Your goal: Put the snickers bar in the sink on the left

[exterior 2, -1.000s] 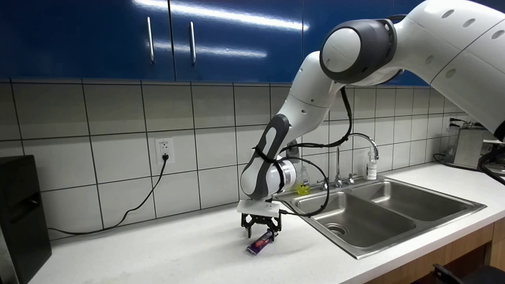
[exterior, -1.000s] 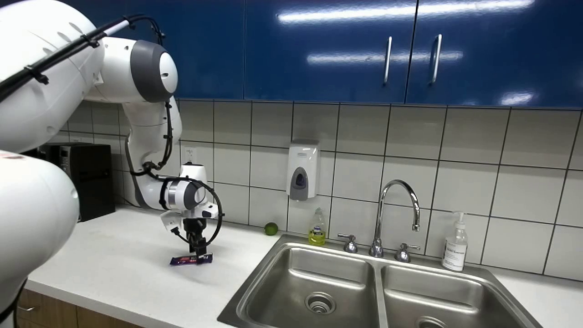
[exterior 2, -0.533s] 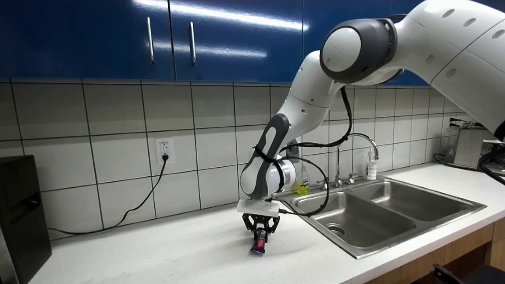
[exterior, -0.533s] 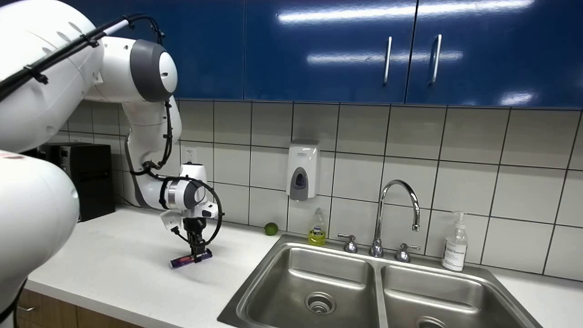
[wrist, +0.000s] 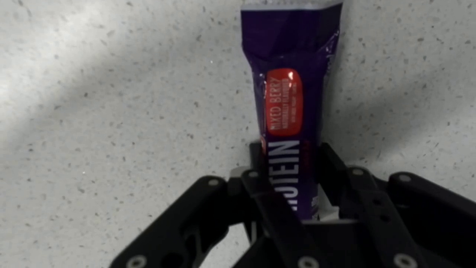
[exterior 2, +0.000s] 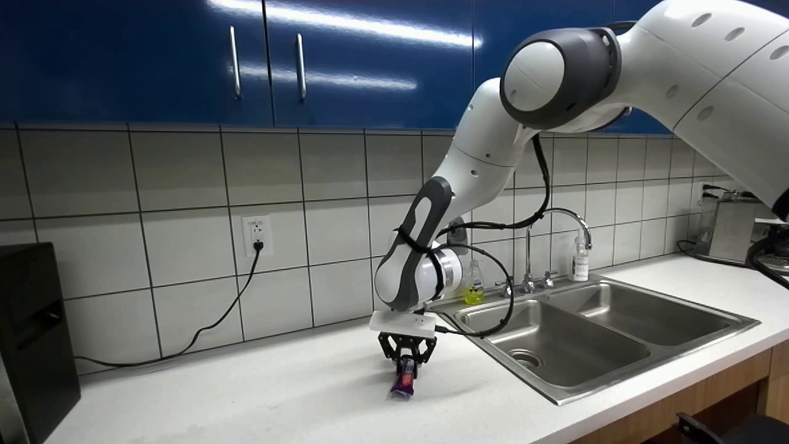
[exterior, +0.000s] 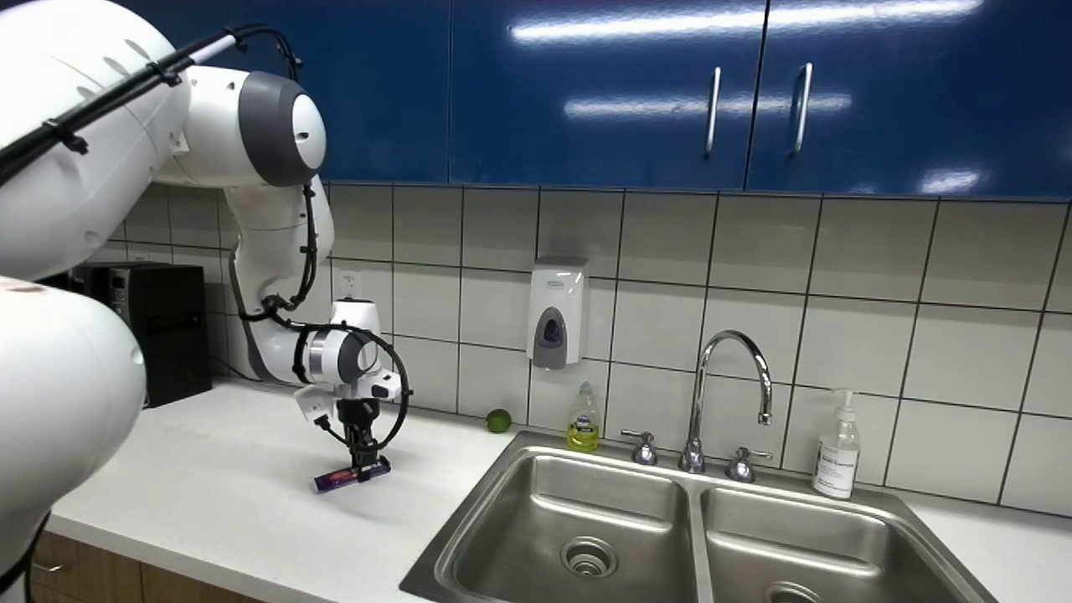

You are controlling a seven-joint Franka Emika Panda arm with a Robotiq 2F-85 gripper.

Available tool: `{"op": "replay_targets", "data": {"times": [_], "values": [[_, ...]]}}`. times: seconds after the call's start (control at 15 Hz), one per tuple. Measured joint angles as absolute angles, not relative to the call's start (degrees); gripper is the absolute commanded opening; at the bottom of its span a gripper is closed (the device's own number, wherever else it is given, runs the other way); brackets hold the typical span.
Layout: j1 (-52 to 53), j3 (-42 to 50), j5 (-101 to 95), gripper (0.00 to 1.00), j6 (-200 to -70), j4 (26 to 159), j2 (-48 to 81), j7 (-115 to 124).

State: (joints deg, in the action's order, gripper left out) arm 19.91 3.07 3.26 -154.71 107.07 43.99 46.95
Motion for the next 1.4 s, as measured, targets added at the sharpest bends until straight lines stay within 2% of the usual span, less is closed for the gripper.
{"op": "replay_targets", "data": {"times": [0.6, 1.4], "values": [[20.0, 3.2, 3.3, 0.14, -154.8, 109.9, 38.8, 47.0], [17.1, 5.0, 3.2, 0.14, -155.3, 122.2, 28.6, 46.5]]}}
